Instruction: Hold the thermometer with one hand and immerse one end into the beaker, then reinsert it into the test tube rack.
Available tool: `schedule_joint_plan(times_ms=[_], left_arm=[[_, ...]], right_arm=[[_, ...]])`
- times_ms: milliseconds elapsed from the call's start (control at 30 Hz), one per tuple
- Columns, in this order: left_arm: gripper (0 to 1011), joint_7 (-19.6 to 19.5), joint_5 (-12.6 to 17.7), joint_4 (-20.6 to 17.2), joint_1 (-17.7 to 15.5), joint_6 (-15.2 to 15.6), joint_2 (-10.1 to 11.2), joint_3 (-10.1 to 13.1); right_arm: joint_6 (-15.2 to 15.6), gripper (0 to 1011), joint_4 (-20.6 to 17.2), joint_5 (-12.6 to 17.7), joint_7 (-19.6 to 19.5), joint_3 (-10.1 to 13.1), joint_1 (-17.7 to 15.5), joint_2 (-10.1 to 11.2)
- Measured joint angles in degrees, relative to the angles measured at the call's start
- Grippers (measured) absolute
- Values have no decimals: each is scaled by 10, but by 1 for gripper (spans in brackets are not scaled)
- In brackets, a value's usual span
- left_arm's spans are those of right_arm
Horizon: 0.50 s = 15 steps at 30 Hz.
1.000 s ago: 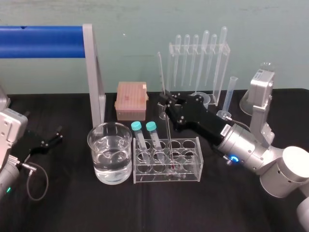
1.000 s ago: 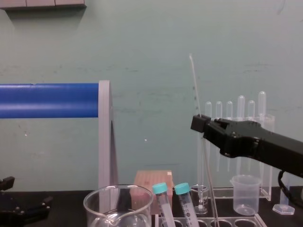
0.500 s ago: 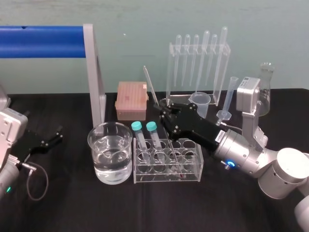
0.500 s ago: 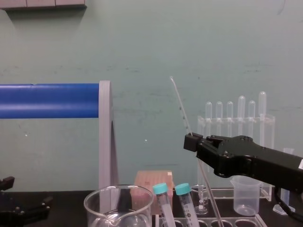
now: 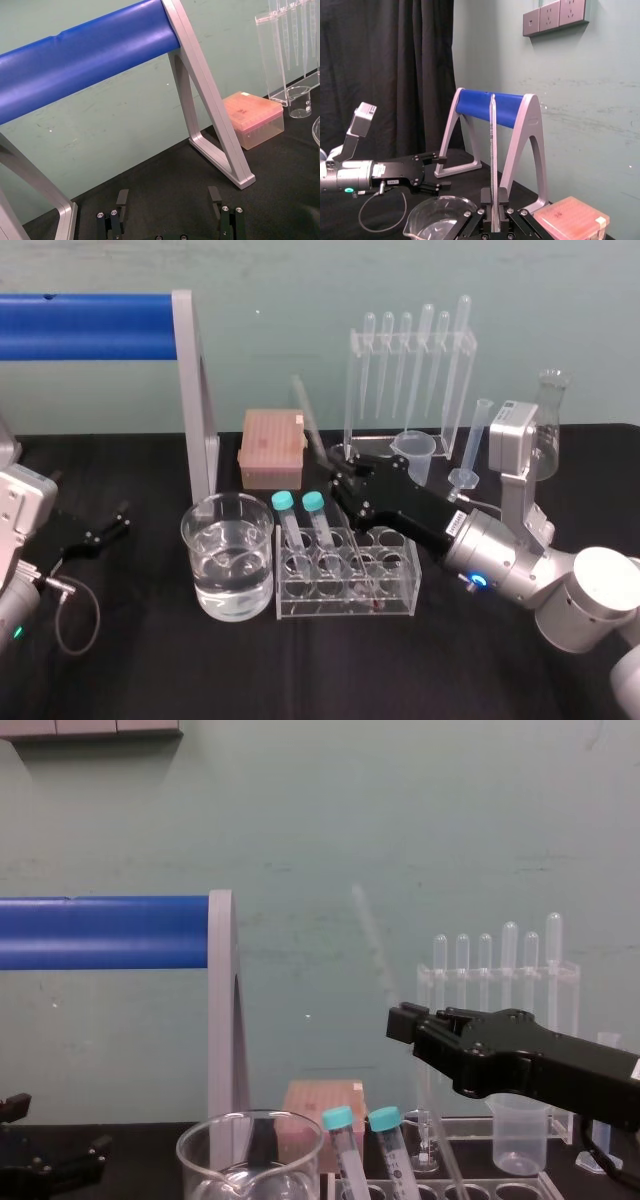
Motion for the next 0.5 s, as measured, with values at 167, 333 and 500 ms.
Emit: schedule_joint_plan(times_ms=[167,333,500], left_arm=[[1008,0,0,0,0,0,0,0],[1008,0,0,0,0,0,0,0],[1008,0,0,0,0,0,0,0]], right_arm=[[0,222,0,0,0,0,0,0],[0,392,0,1,0,0,0,0],[0,561,0,2,0,1,0,0]])
